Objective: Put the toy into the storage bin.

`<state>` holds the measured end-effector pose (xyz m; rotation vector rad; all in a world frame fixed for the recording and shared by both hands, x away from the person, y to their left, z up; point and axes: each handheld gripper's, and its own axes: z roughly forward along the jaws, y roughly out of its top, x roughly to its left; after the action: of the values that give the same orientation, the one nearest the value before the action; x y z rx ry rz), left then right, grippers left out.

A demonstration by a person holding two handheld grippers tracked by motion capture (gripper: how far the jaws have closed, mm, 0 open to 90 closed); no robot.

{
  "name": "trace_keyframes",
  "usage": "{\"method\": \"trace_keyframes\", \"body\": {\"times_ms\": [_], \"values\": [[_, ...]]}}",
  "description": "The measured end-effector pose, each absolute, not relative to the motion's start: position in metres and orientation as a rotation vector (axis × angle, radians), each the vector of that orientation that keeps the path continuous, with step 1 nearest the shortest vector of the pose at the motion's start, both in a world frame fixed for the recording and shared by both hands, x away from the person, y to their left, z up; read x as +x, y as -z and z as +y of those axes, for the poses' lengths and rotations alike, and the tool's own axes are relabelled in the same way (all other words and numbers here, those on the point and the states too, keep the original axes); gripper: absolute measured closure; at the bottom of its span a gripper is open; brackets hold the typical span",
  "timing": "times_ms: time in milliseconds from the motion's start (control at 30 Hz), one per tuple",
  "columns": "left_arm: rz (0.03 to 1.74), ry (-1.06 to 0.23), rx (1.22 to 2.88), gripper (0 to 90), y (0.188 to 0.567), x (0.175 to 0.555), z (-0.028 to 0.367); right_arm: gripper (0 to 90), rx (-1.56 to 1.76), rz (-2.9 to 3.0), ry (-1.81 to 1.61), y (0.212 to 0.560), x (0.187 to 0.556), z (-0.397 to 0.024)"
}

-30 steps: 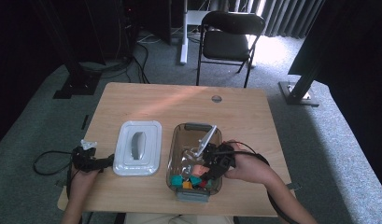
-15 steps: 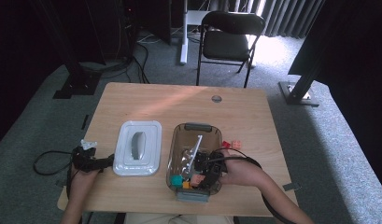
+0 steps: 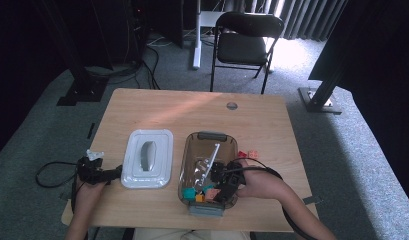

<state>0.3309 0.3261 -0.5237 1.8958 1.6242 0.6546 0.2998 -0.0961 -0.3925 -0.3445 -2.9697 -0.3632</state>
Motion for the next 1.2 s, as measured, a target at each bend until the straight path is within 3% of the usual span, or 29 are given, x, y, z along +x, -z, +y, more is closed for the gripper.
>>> {"method": "trace_keyframes", "body": {"times_ms": [367,800,1200], "values": [[1.624,-0.655,1.896,0.8,0.524,0.331,0.326,42.9,-0.449,-2.959,0.503,0.373,0.305,-0.118],[1.624,-0.655,1.895,0.8,0.524,0.331,0.326,47.2,-0.611,-2.974,0.678,0.345,0.313,-0.166],[1.625,-0.655,1.894,0.8,0.524,0.331,0.326,48.6,-0.878,-2.9,0.721,0.367,0.347,-0.217]]}}
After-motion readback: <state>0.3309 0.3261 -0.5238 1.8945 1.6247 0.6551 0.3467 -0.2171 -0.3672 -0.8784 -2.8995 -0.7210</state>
